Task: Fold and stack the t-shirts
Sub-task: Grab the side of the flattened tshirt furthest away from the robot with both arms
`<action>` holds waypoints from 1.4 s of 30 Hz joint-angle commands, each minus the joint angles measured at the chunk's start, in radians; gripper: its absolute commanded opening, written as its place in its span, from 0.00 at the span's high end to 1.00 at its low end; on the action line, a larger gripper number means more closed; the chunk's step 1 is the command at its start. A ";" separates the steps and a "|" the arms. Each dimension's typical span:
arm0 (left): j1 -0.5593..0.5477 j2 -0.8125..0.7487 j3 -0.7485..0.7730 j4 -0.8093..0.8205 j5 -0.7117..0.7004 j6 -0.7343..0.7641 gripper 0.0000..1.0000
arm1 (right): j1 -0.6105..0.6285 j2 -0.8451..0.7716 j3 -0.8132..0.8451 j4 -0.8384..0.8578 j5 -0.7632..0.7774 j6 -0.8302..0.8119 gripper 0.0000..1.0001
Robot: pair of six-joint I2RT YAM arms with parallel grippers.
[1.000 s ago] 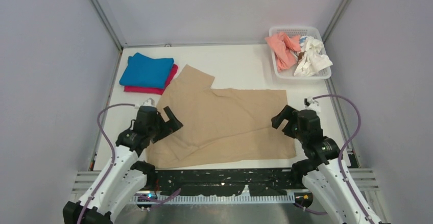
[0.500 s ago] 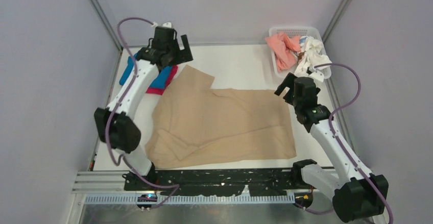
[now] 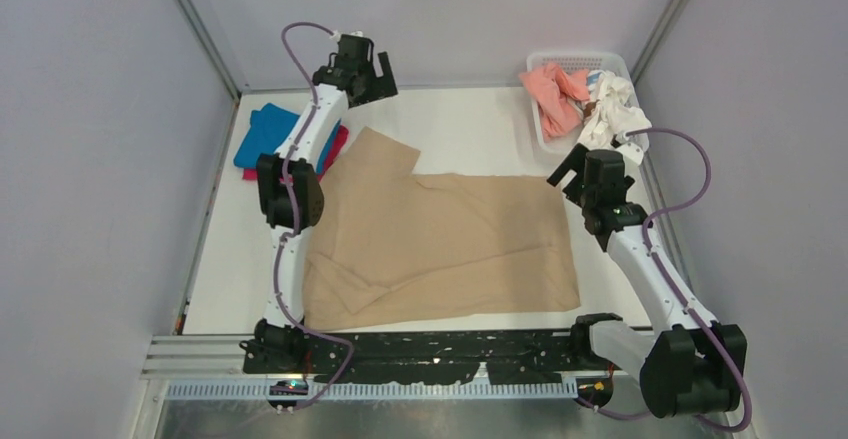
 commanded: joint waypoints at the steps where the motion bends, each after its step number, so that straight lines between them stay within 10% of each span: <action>1: 0.044 0.048 -0.036 0.226 0.211 -0.276 0.00 | -0.005 0.020 -0.014 0.071 -0.030 0.026 0.05; 9: 0.043 0.132 -0.020 0.114 0.126 -0.493 0.00 | -0.010 0.037 -0.024 0.073 -0.056 0.029 0.05; 24: 0.011 0.115 0.055 -0.257 -0.021 -0.334 0.00 | -0.013 0.069 -0.031 0.094 -0.110 0.044 0.05; 42: 0.013 -0.093 -0.155 0.013 0.034 0.031 0.01 | -0.019 0.002 -0.068 0.102 -0.101 0.034 0.05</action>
